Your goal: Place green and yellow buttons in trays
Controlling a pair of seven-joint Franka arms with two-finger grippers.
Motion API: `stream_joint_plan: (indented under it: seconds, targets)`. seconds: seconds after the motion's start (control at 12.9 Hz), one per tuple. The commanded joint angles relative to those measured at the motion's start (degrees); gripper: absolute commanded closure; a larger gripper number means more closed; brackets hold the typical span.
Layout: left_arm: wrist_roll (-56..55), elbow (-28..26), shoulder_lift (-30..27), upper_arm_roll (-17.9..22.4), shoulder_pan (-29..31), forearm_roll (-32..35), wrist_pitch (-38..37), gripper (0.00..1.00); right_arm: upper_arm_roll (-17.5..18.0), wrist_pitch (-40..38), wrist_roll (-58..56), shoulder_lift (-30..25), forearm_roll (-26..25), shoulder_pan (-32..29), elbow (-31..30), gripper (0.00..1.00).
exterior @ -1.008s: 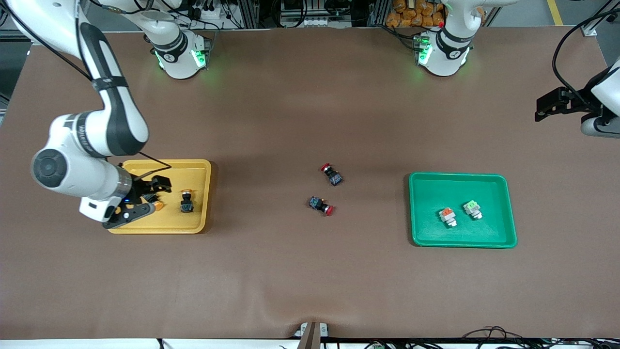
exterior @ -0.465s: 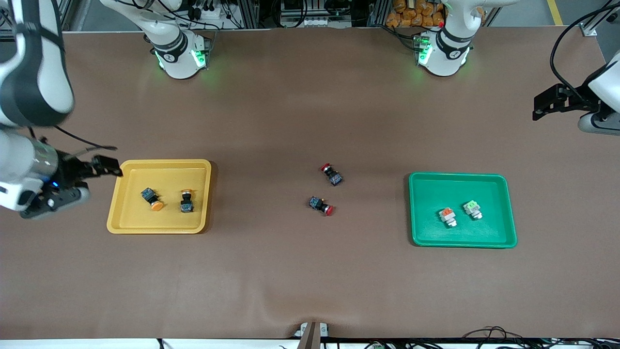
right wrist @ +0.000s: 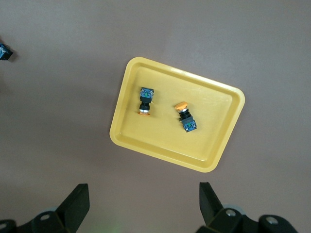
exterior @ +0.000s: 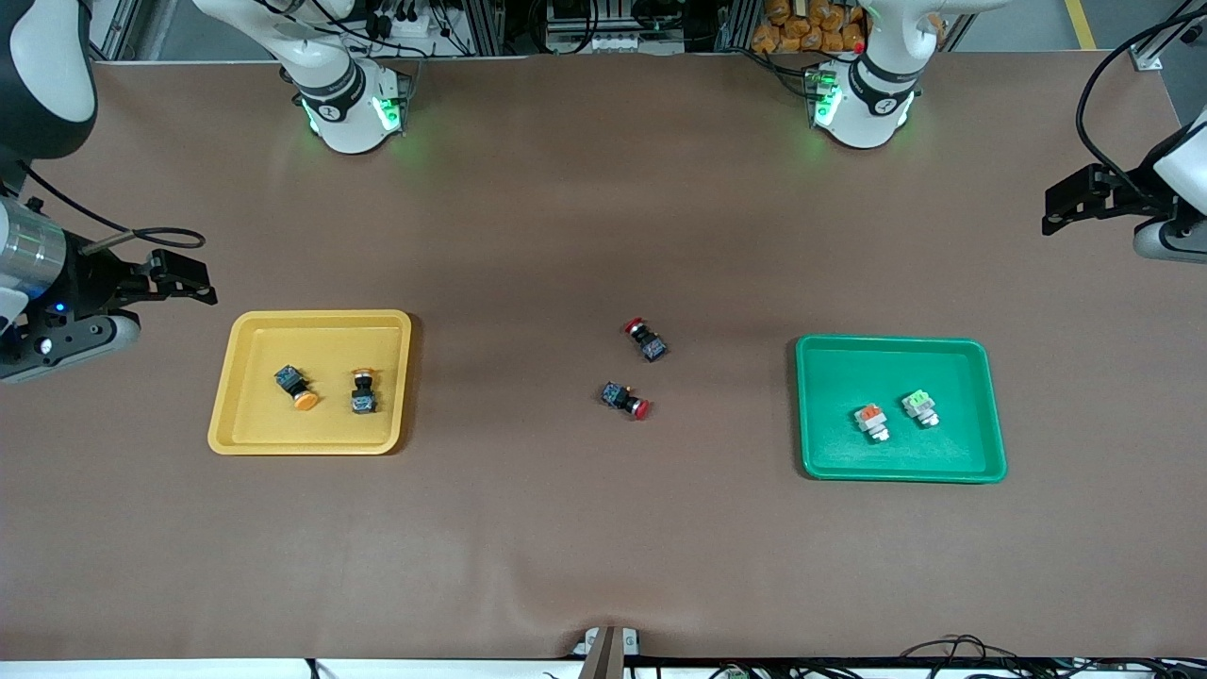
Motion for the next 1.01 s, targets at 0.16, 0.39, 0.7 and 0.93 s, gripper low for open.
stream_joint_plan:
  seconds: [0.16,0.39,0.7,0.93]
  targets:
    - [-0.6,1.06,0.39,-0.16,0.04,0.58,-0.06,0.0,0.24,2.42,1.26,-8.64,-0.78,0.25,-10.4,0.0]
    - [-0.6,1.06,0.39,-0.16,0.04,0.58,-0.06,0.0,0.24,2.96,1.26,-10.5,-0.78,0.43,-12.44,0.0]
    - [-0.6,0.97,0.39,-0.16,0.13,0.57,-0.06,0.0,0.24,2.88,2.4,-13.13,-0.6,0.43,-15.17,0.0]
    - [-0.69,0.97,0.39,0.1,0.13,0.84,-0.06,0.0,0.5,2.35,5.37,-13.14,0.1,0.43,-14.55,0.0]
